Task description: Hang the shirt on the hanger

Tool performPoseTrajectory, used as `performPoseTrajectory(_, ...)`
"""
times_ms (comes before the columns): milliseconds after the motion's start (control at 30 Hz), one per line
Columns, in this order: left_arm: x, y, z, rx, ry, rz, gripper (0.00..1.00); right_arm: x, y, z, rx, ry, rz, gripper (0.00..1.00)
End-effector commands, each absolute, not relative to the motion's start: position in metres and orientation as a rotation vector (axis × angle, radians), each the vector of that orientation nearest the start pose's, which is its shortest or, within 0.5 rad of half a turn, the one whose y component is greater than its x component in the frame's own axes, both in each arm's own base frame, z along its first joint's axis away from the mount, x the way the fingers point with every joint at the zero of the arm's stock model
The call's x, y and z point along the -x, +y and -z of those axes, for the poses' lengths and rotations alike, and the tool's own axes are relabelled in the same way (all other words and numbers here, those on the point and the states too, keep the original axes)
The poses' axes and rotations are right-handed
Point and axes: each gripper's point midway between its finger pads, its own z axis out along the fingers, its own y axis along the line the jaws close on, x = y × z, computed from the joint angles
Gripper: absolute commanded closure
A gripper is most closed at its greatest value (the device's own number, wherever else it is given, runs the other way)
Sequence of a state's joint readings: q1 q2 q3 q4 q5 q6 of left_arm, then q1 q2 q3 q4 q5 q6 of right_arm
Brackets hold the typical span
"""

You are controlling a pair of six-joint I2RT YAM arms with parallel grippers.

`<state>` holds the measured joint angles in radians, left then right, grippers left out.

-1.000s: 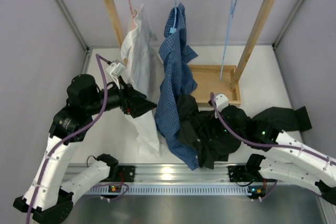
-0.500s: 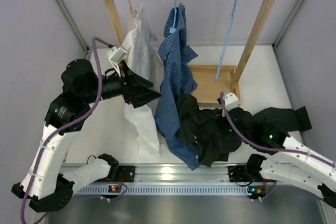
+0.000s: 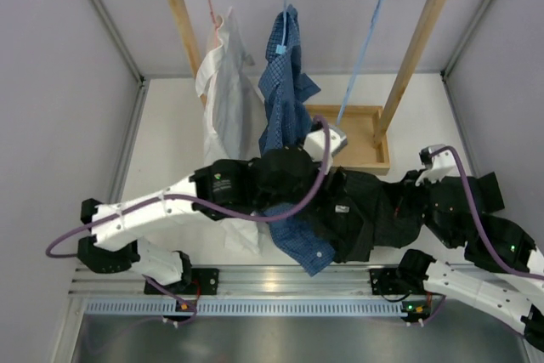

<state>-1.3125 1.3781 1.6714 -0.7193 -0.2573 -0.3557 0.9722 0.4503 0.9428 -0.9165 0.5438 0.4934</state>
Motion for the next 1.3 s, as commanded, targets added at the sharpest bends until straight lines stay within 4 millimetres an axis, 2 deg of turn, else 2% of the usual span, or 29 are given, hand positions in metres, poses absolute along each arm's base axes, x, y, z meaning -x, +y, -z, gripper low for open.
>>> performPoseTrajectory(0,-0.139,-0.373,-0.342,-0.725,1.919,0.540,0.26,-0.155,0.084,-0.273,0.065,1.950,-0.400,1.00)
performPoseTrajectory(167,-0.143,-0.364,-0.288,-0.726,1.978,0.372,0.27,-0.154,0.073,-0.278,0.040,1.949,-0.364,1.00)
performPoseTrajectory(267,-0.146,-0.364,-0.271,-0.717,2.002,0.317,0.28,-0.153,0.069,-0.284,0.022,1.928,-0.374,1.00)
performPoseTrajectory(400,-0.146,-0.365,-0.237,-0.685,2.065,0.263,0.31,-0.150,0.064,-0.292,0.012,1.902,-0.395,1.00)
performPoseTrajectory(600,-0.146,-0.368,-0.196,-0.640,2.143,0.207,0.36,-0.150,0.064,-0.299,0.023,1.896,-0.393,1.00)
performPoseTrajectory(700,-0.149,-0.370,-0.181,-0.612,2.166,0.183,0.43,-0.150,0.063,-0.305,0.020,1.886,-0.401,1.00)
performPoseTrajectory(733,-0.150,-0.370,-0.180,-0.602,2.161,0.177,0.60,-0.150,0.062,-0.307,0.021,1.882,-0.398,1.00)
performPoseTrajectory(767,-0.151,-0.371,-0.183,-0.590,2.156,0.187,0.72,-0.150,0.062,-0.309,0.022,1.879,-0.399,1.00)
performPoseTrajectory(800,-0.152,-0.373,-0.188,-0.579,2.145,0.209,0.80,-0.150,0.062,-0.310,0.023,1.877,-0.397,1.00)
performPoseTrajectory(833,-0.152,-0.375,-0.193,-0.579,2.136,0.223,0.97,-0.150,0.062,-0.310,0.025,1.877,-0.391,1.00)
performPoseTrajectory(867,-0.152,-0.376,-0.201,-0.573,2.124,0.244,1.00,-0.152,0.061,-0.310,0.024,1.878,-0.382,1.00)
performPoseTrajectory(1033,-0.153,-0.376,-0.246,-0.601,2.054,0.325,1.00,-0.157,0.066,-0.311,0.037,1.898,-0.342,0.99)
performPoseTrajectory(1067,-0.151,-0.376,-0.255,-0.611,2.044,0.350,1.00,-0.161,0.072,-0.307,0.056,1.924,-0.315,0.93)
performPoseTrajectory(1100,-0.149,-0.377,-0.271,-0.605,2.027,0.398,1.00,-0.163,0.076,-0.305,0.068,1.937,-0.301,0.87)
performPoseTrajectory(1167,-0.150,-0.375,-0.285,-0.628,2.012,0.431,1.00,-0.171,0.087,-0.302,0.112,1.982,-0.245,0.75)
performPoseTrajectory(1200,-0.146,-0.375,-0.292,-0.649,2.019,0.480,1.00,-0.173,0.088,-0.300,0.128,2.004,-0.218,0.59)
performPoseTrajectory(1233,-0.148,-0.374,-0.305,-0.635,2.015,0.514,1.00,-0.175,0.090,-0.309,0.142,2.006,-0.213,0.47)
performPoseTrajectory(1267,-0.156,-0.367,-0.307,-0.620,2.032,0.508,1.00,-0.178,0.095,-0.310,0.157,2.024,-0.198,0.39)
